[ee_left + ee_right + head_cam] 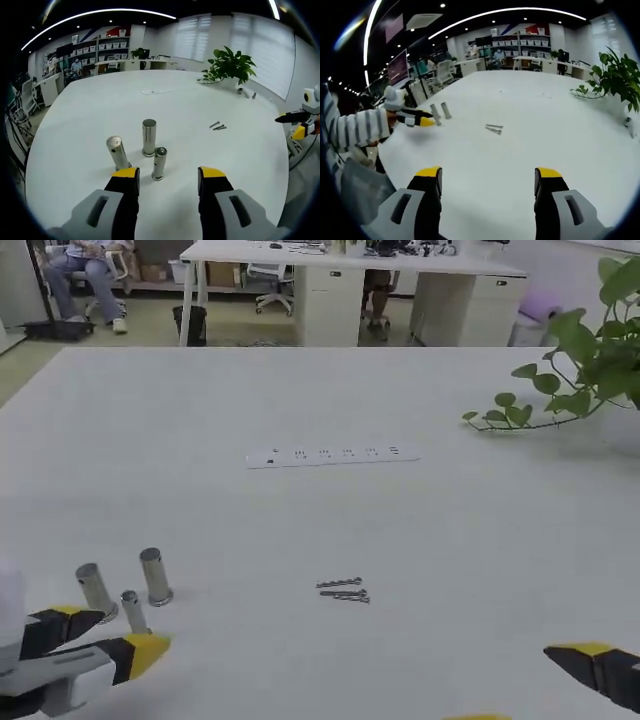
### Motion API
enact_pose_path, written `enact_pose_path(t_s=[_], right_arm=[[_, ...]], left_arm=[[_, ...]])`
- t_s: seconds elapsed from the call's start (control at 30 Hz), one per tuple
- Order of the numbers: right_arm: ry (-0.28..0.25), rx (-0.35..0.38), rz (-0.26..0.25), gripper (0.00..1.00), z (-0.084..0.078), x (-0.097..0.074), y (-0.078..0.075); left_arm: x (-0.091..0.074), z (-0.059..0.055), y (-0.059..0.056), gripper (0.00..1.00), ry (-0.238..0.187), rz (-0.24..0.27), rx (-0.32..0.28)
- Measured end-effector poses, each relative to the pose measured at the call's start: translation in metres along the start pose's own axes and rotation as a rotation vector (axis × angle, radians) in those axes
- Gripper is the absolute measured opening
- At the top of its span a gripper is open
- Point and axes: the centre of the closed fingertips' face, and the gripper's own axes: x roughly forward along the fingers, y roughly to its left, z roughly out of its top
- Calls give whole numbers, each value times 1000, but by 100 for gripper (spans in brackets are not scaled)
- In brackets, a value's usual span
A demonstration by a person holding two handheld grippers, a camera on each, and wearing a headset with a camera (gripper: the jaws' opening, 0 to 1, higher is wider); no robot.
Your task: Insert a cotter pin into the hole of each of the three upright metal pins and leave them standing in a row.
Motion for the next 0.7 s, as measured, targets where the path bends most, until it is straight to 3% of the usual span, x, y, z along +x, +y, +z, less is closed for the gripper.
enact_pose_path(t_s=[0.17, 0.4, 0.6, 0.7], right_arm=[[26, -5, 6, 76, -7, 0, 0], [32, -14, 1, 75, -9, 0, -1], [39, -8, 3, 75, -11, 0, -2], [45, -9, 4, 75, -12, 0, -2]], left_arm=[[7, 0, 6, 47, -4, 31, -3], [13, -1, 7, 35, 1, 26, 8], [18, -7, 11, 33, 21, 47, 27], [18, -6, 12, 26, 13, 49, 12]])
